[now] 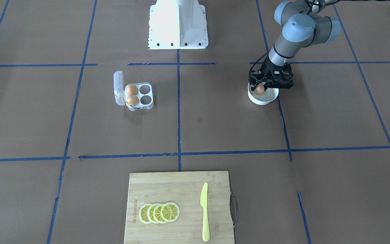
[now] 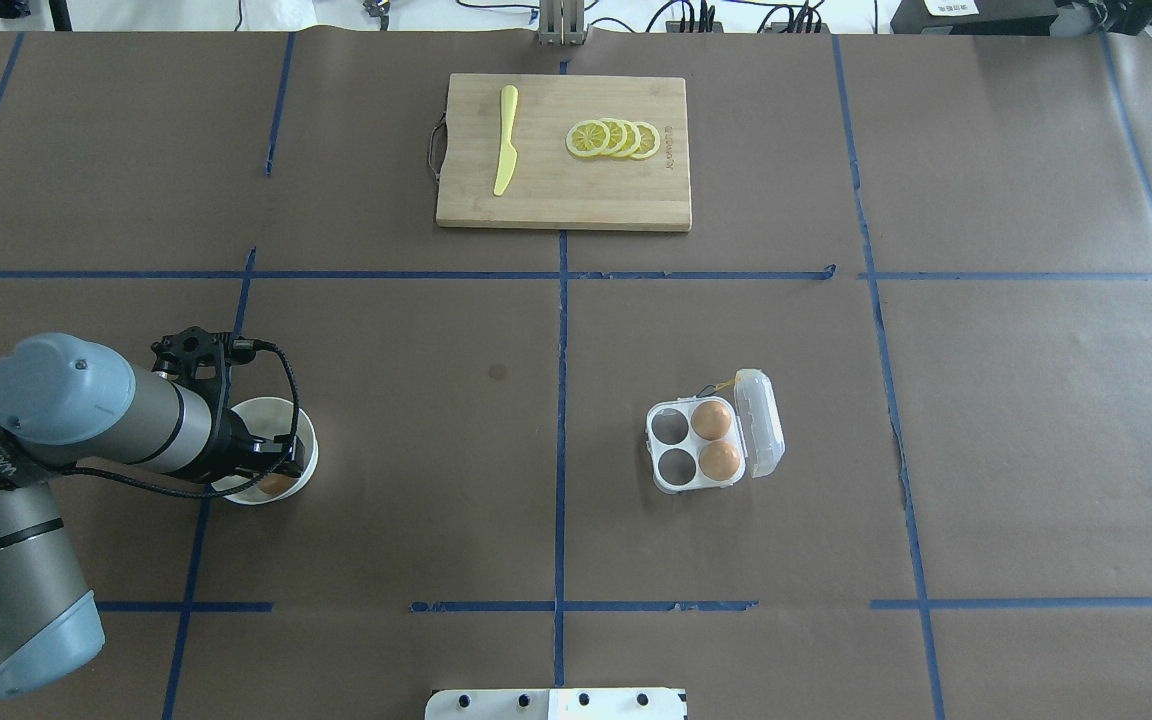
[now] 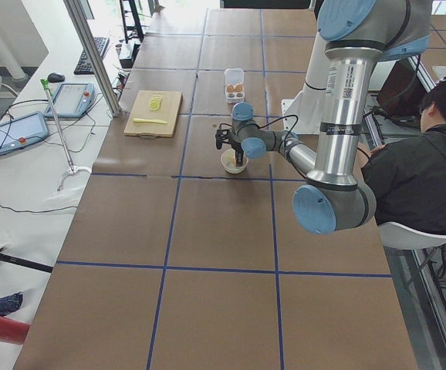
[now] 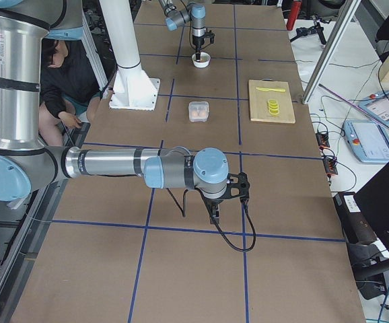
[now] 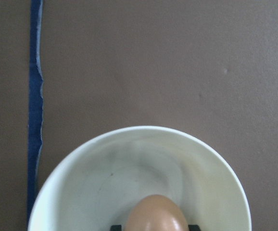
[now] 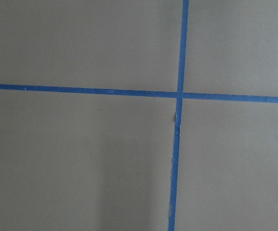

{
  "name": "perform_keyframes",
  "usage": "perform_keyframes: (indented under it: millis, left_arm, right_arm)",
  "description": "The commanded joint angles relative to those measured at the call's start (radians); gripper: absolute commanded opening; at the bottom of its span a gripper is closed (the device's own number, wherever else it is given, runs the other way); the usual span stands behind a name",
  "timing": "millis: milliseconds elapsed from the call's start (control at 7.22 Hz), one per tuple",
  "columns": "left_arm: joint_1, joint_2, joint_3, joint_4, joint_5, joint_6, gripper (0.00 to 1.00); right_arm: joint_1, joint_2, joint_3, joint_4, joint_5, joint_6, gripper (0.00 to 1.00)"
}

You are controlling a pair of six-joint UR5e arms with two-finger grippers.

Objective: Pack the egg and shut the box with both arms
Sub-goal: 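Close the left gripper on the brown egg inside the bowl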

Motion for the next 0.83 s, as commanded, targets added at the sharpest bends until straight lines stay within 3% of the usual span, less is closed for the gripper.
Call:
perform_keyframes:
  millis: [0,415,692]
  left_arm:
    - [-0.001,-0.001,0.004,-0.001,0.000,0.002,0.55]
    - [-0.001,0.001,0.001,-0.001,0.000,0.002,0.53]
    - [-0.004,0.002,-0.004,-0.001,0.000,0.002,0.40]
  right_arm:
    - [0.000,0.000,0.000,0.000,0.000,0.000,1.00]
    - [0.000,0.000,-0.002,0.000,0.000,0.000,1.00]
    - [0.000,0.002,-0.003,0.000,0.000,0.000,1.00]
